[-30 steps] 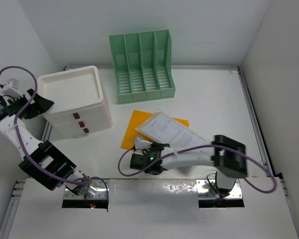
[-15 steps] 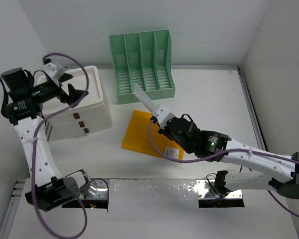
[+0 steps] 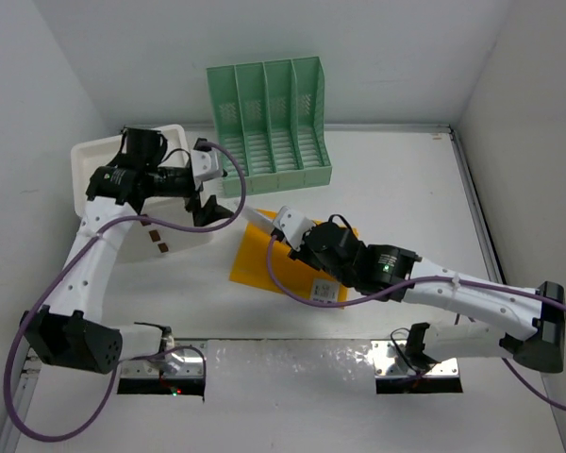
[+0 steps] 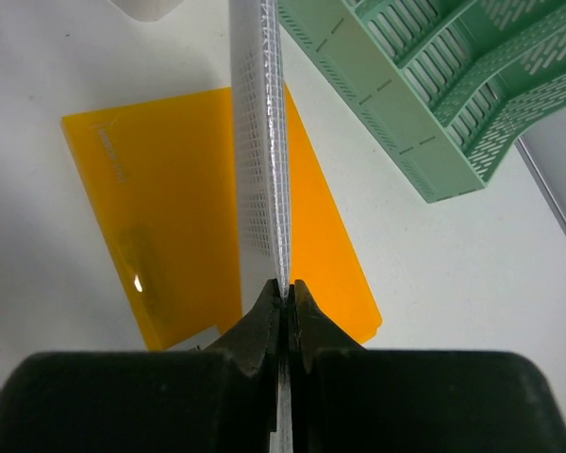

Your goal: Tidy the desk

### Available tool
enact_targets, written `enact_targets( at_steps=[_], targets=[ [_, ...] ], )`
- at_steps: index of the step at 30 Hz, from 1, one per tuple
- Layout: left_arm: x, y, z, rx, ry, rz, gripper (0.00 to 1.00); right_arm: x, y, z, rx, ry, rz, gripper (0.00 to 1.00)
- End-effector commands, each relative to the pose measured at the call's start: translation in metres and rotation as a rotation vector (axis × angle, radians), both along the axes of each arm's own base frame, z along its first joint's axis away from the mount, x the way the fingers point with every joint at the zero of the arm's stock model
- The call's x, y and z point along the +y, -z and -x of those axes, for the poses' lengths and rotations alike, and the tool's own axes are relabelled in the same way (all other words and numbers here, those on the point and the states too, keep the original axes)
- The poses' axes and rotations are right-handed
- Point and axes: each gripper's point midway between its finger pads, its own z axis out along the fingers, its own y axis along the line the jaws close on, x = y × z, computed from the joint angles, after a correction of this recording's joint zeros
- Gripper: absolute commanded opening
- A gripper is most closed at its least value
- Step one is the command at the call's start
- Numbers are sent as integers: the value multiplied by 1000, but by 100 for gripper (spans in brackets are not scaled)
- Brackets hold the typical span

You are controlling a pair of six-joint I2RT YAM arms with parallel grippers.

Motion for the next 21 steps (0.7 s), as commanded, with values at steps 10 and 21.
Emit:
enact_targets(
  at_steps=[10,21],
  targets=[
    [-39,48,-7,-83,142,-90,99,21,-31,-6,-42,-47,-89,0],
    [-44,86,29,-44,356,-197,5,38,-13,0,23,-193,-15,2]
  ],
)
